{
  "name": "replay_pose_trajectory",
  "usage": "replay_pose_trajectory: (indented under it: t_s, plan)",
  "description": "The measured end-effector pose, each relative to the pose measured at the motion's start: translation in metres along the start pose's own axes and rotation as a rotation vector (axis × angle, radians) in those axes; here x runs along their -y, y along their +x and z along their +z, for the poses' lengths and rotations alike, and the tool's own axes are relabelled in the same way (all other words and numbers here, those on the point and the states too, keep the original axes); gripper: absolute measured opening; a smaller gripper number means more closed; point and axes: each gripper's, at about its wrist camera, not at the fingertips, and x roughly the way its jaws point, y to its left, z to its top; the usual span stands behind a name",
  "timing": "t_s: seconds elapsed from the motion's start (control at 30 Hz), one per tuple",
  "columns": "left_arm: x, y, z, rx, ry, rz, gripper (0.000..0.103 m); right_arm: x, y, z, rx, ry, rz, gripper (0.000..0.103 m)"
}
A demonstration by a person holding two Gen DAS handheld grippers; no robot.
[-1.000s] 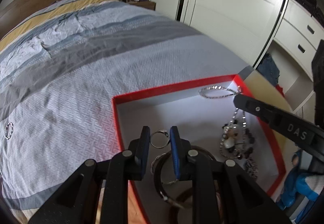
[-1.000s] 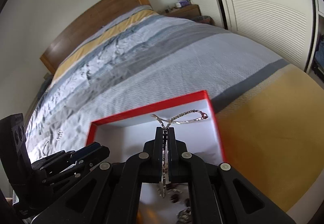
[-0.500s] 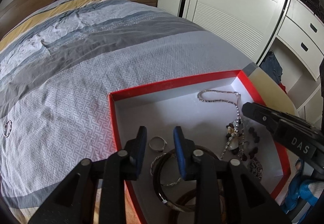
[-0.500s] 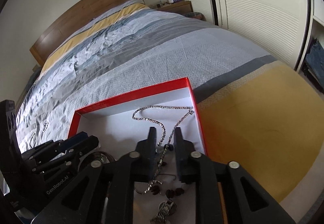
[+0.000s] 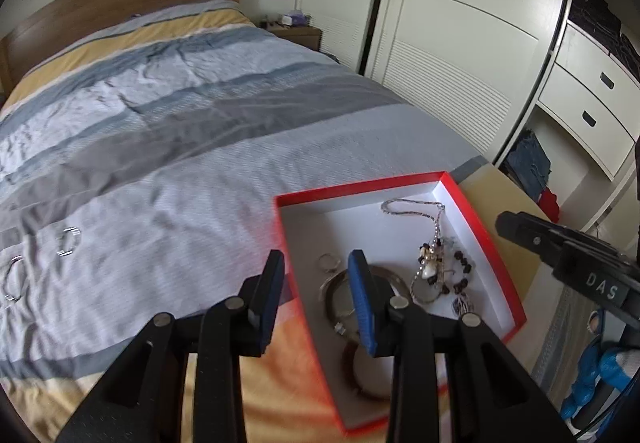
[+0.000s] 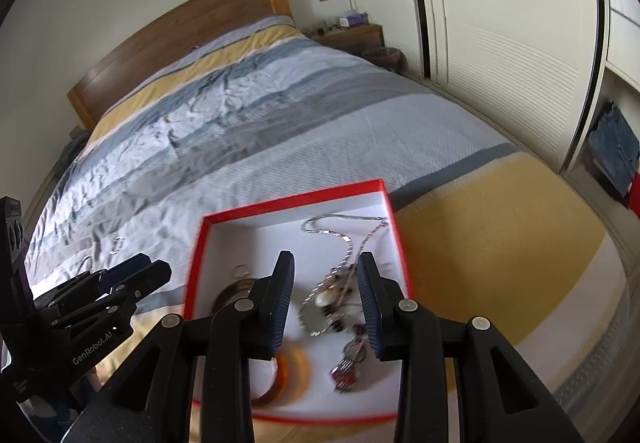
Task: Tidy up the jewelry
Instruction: 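Withdraw both open tools from box toward remaining silver rings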
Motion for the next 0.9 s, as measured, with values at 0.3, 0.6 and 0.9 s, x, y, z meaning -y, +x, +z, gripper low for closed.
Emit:
replay_pose_trajectory:
  t_s: [0.3,0.6,0.9]
  plan:
    - [-0.016,-0.089,-0.022,0.051,-0.002,0.079,0.032,-0.051,-0.063,-0.012,0.035,-0.082,0.029,0.037]
    - [-0.044,-0.165,-0.054,0.105,-0.038,0.12,0.033,-0.1,-0.108,-0.031,0.047,-0.161,0.048,0.038]
    - [-0.114,-0.207,-0.083,0.132,-0.105,0.2,0.039,-0.15,-0.13,-0.042,0.05,-0.227,0.069,0.041]
